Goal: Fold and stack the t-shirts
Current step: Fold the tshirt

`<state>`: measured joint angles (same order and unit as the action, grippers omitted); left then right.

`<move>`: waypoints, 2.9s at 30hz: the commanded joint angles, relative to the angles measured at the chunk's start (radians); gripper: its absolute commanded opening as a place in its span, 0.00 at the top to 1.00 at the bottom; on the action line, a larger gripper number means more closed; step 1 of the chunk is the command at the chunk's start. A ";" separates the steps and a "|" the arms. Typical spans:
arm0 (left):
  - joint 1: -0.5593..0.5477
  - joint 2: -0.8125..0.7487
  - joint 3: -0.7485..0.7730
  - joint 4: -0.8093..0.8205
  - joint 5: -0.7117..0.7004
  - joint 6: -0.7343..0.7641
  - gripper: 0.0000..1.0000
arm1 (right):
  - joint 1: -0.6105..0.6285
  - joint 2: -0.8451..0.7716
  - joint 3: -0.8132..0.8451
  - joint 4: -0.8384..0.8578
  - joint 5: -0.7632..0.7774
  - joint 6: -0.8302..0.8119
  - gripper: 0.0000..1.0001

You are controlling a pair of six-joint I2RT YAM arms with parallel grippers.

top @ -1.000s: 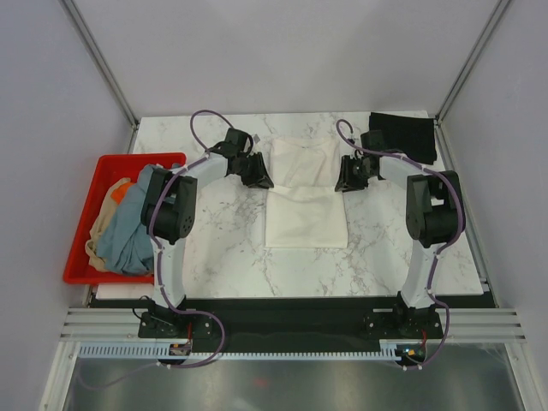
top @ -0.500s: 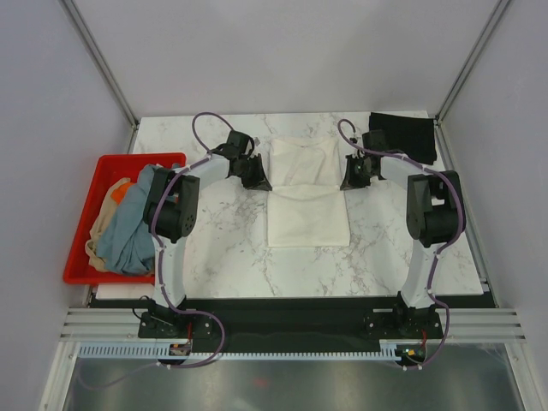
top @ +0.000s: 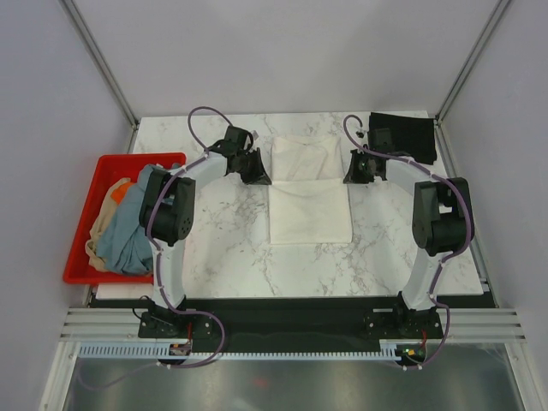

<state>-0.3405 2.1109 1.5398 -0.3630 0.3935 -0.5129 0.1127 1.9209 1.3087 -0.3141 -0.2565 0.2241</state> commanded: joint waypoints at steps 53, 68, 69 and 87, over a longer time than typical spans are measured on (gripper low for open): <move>-0.183 -0.408 -0.744 0.340 0.096 -0.294 0.41 | 0.031 -0.571 -0.697 -0.025 0.022 0.583 0.44; -0.196 -0.401 -0.768 0.343 -0.001 -0.348 0.56 | 0.036 -0.554 -0.787 0.033 0.151 0.575 0.76; -0.201 -0.399 -0.770 0.345 -0.010 -0.351 0.56 | 0.036 -0.557 -0.792 0.035 0.154 0.574 0.78; -0.209 -0.471 -0.836 0.329 -0.068 -0.380 0.98 | 0.058 -0.666 -0.850 0.037 0.111 0.535 1.00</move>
<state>-0.5472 1.6814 0.7418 -0.0086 0.3878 -0.8833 0.1608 1.2869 0.4969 -0.2226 -0.1783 0.7963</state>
